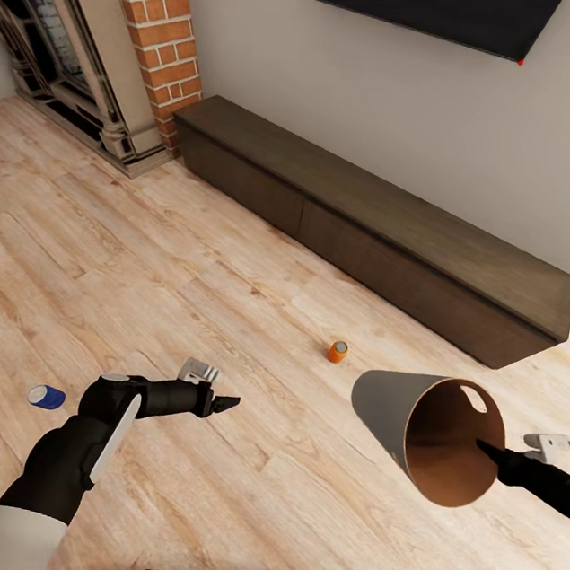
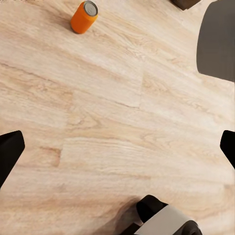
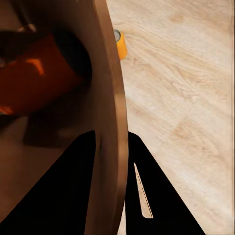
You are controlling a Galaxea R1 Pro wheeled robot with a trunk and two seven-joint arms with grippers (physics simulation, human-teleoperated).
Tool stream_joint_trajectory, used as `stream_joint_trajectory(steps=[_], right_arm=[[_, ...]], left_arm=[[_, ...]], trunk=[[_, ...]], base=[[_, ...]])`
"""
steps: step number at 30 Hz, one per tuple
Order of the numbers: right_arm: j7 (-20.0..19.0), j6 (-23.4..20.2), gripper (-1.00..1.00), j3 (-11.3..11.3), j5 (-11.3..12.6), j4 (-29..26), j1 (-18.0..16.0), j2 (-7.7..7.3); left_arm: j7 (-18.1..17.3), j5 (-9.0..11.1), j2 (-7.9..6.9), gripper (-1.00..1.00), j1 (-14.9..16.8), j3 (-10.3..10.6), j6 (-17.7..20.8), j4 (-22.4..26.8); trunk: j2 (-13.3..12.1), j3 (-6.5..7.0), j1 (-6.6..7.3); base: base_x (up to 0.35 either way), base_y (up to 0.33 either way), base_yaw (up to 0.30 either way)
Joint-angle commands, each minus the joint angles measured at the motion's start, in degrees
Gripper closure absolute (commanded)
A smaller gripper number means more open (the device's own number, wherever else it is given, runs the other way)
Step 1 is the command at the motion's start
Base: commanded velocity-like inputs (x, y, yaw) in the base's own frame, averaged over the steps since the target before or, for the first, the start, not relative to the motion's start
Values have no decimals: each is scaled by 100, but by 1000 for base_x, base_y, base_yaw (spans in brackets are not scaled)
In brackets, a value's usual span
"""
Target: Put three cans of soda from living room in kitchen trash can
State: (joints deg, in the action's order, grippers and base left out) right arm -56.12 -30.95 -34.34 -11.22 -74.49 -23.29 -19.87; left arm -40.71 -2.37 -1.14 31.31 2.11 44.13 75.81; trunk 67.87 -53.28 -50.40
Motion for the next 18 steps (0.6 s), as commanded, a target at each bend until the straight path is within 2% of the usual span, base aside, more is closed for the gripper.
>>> stream_joint_trajectory(steps=[1, 9, 18], right_arm=[[-30, -63, 100, -6, 76, -4, 0, -8], [-26, -263, 100, -41, 50, -15, 13, -38], [-43, -936, 100, -82, 51, -268, 15, -47]], left_arm=[[-1, 0, 0, -100, 0, 0, -2, 6], [-62, -4, -1, -100, 2, 2, 1, 25], [-93, -25, 0, -100, 7, 8, 29, -4]], trunk=[[0, 0, 0], [0, 0, 0], [0, 29, 0]], base=[[0, 0, 0], [7, 0, 0], [31, 0, -71]])
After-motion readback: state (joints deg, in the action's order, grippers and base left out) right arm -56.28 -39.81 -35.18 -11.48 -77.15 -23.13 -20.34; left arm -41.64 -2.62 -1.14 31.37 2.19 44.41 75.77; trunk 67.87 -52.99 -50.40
